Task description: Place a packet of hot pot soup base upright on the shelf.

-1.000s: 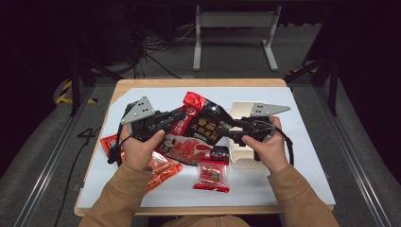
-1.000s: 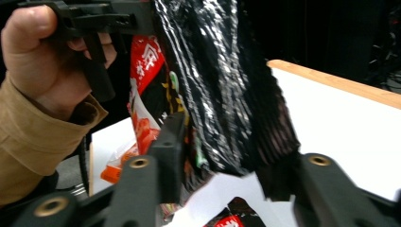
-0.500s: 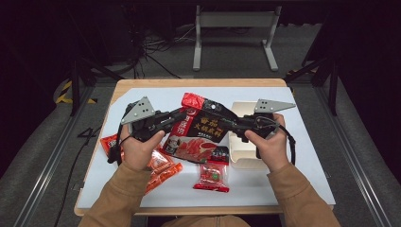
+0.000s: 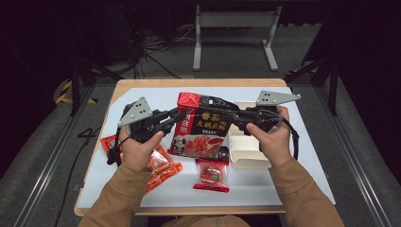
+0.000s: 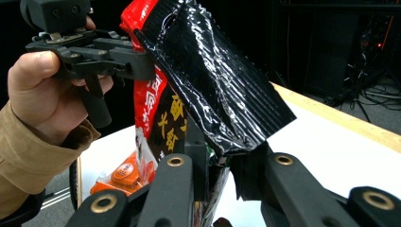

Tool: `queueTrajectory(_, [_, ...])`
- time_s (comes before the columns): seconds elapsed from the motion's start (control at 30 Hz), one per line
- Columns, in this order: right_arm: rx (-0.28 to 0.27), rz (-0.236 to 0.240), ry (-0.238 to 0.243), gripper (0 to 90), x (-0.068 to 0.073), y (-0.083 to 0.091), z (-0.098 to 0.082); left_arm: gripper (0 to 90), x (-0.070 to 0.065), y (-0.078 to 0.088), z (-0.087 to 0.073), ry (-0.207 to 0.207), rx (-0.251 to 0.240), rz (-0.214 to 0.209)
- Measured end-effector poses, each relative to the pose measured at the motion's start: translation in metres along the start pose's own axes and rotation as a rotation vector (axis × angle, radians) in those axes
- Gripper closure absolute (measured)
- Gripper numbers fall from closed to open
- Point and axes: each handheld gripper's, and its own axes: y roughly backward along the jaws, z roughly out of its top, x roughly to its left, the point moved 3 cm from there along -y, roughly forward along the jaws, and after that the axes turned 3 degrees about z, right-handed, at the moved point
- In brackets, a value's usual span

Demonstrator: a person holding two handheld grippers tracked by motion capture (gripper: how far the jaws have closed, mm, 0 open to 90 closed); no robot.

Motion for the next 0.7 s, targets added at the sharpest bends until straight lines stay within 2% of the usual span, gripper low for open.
queueTrajectory(0.13, [0.009,-0.007,0.03,78.5,0.002,0.002,0.006,79.0,-0.003,0.002,0.0,-0.017,0.003,-0.003])
queueTrajectory(0.23, [0.023,-0.01,0.045,78.7,0.004,0.004,0.01,76.6,-0.003,0.004,0.0,-0.008,0.003,-0.007])
queueTrajectory(0.3, [0.029,-0.022,0.056,78.7,0.004,0.006,0.013,69.9,-0.001,0.006,0.0,0.001,-0.003,0.003])
queueTrajectory(0.37, [0.032,-0.039,0.067,78.7,0.003,0.009,0.015,67.0,0.001,0.01,0.0,0.014,-0.008,0.001])
queueTrajectory(0.5, [0.034,-0.076,0.087,78.6,-0.001,0.017,0.021,58.4,0.005,0.013,-0.003,0.016,0.009,0.021])
queueTrajectory(0.57, [0.029,-0.091,0.09,78.6,-0.003,0.022,0.024,54.2,0.008,0.014,-0.006,0.011,0.03,0.032])
queueTrajectory(0.7, [0.027,-0.122,0.102,78.6,-0.007,0.031,0.028,45.7,0.016,0.014,-0.014,0.029,0.076,0.064])
